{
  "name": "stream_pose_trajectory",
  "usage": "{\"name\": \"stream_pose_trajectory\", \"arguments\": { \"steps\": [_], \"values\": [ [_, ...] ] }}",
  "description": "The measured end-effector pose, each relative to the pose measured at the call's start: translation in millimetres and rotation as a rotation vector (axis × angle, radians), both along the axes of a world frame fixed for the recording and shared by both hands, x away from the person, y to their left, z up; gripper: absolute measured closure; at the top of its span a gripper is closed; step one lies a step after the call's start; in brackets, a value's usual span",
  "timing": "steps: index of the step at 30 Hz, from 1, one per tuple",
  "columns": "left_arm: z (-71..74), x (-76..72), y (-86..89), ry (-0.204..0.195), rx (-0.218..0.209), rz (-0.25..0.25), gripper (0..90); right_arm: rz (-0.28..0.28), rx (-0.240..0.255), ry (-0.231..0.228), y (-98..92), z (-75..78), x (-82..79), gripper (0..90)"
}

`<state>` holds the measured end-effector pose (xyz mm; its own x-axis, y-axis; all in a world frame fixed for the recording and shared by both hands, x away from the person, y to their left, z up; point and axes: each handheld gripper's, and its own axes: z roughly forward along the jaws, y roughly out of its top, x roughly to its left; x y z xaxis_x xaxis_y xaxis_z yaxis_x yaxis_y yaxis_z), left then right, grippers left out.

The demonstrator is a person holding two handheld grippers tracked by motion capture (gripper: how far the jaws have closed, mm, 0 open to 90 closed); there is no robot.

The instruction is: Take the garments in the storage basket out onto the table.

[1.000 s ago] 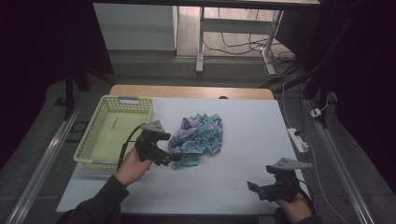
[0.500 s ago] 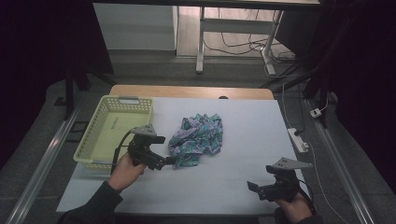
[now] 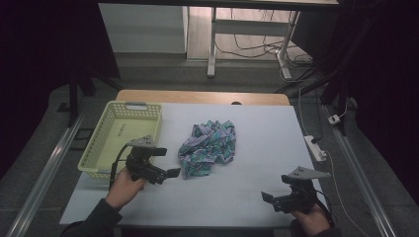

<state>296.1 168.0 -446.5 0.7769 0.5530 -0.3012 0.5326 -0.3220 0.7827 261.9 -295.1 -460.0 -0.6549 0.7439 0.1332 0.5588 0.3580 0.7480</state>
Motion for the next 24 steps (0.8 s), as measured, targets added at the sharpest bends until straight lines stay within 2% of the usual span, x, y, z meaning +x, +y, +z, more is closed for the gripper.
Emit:
{"name": "stream_pose_trajectory", "arguments": {
  "steps": [12,17,24],
  "values": [
    [-4.6,-17.4,21.2,0.005,-0.004,0.041,0.0,0.001,0.002,0.003,0.0,-0.1,0.3,0.0],
    [-7.8,-26.6,31.6,0.004,0.017,0.069,0.0,0.002,0.002,0.002,-0.1,-0.2,0.4,0.0],
    [-10.2,-41.6,48.5,0.004,0.004,0.110,0.0,0.002,0.000,0.003,0.2,-0.3,0.5,0.0]
  ]
}}
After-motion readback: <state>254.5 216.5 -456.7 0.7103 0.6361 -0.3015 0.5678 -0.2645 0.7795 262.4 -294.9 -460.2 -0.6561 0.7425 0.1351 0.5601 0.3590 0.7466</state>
